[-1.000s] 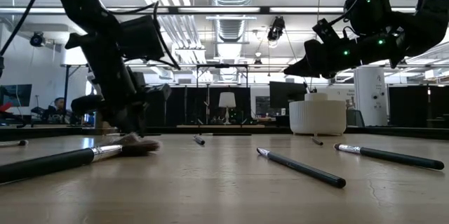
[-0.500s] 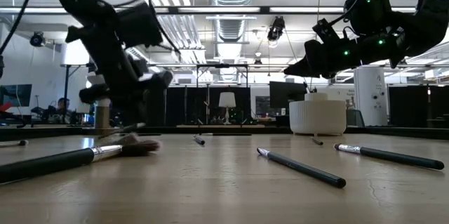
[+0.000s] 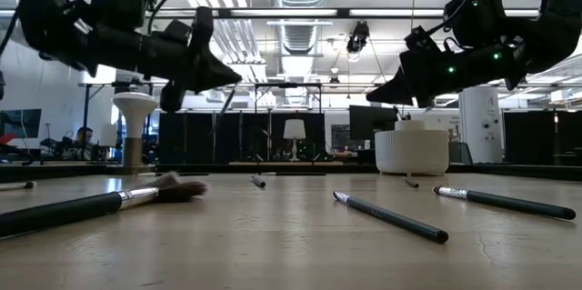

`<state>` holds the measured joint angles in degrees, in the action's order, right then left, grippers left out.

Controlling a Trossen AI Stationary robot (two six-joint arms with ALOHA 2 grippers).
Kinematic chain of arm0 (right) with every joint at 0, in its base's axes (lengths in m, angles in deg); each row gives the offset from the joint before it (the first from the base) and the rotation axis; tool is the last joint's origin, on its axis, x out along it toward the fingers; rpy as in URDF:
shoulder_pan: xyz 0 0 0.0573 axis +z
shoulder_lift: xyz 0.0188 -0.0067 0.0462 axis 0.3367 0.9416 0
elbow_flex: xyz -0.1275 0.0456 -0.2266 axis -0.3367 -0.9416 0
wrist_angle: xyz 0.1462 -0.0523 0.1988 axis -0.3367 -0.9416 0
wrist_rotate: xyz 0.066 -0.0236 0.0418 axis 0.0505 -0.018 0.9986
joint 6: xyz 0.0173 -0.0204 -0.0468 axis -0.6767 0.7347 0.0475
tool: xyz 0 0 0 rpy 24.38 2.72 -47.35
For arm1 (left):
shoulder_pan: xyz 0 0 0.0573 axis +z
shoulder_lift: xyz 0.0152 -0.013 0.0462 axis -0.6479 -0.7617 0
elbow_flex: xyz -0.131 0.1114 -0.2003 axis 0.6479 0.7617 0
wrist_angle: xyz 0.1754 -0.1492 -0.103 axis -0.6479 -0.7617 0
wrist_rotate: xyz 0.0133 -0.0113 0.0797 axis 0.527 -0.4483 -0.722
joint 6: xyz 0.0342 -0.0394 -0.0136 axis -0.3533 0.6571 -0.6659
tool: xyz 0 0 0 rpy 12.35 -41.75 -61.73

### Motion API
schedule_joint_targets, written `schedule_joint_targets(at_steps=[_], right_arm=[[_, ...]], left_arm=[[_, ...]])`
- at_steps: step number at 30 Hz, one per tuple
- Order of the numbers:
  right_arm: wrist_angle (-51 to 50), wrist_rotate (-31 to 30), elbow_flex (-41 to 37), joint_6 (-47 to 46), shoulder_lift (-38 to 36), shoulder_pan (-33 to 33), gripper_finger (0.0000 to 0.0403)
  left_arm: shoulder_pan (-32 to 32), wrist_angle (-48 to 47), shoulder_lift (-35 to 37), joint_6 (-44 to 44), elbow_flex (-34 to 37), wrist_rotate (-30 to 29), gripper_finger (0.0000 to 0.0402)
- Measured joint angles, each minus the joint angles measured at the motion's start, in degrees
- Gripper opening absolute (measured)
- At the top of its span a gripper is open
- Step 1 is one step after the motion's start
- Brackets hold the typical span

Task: Put items in baskets/containers
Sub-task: Put the black eyeshadow brush into the white pen organizer

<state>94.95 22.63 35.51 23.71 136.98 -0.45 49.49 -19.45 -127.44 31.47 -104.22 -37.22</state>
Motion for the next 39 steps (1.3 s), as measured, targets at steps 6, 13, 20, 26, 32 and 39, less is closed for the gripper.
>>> schedule_joint_targets(at_steps=[6,13,20,26,32,39], right_arm=[[-2.63,7.65,3.09,-7.3,0.05,0.4,0.0009],[-2.43,11.46,6.81,-14.89,1.5,3.62,0.0013],[-2.39,12.39,11.68,-15.95,5.44,7.63,0.0062],[-2.4,12.42,15.02,-15.95,7.78,8.15,0.0116],[-2.33,12.59,16.5,-14.44,7.46,8.15,0.0148],[-2.24,12.57,18.82,-12.39,8.45,8.11,0.0136]], left_arm=[[3.86,16.28,-10.35,-6.75,-2.87,16.71,0.0],[6.18,26.73,-21.88,-10.93,-11.69,30.94,0.0],[7.12,26.9,-27.61,-11.61,-20.86,39.96,0.0],[7.45,26.72,-29.13,-11.74,-24.54,43.06,0.0],[7.78,26.26,-28.91,-12.91,-24.72,43.35,0.0],[7.95,26.3,-28.87,-12.84,-24.99,43.28,0.0]])
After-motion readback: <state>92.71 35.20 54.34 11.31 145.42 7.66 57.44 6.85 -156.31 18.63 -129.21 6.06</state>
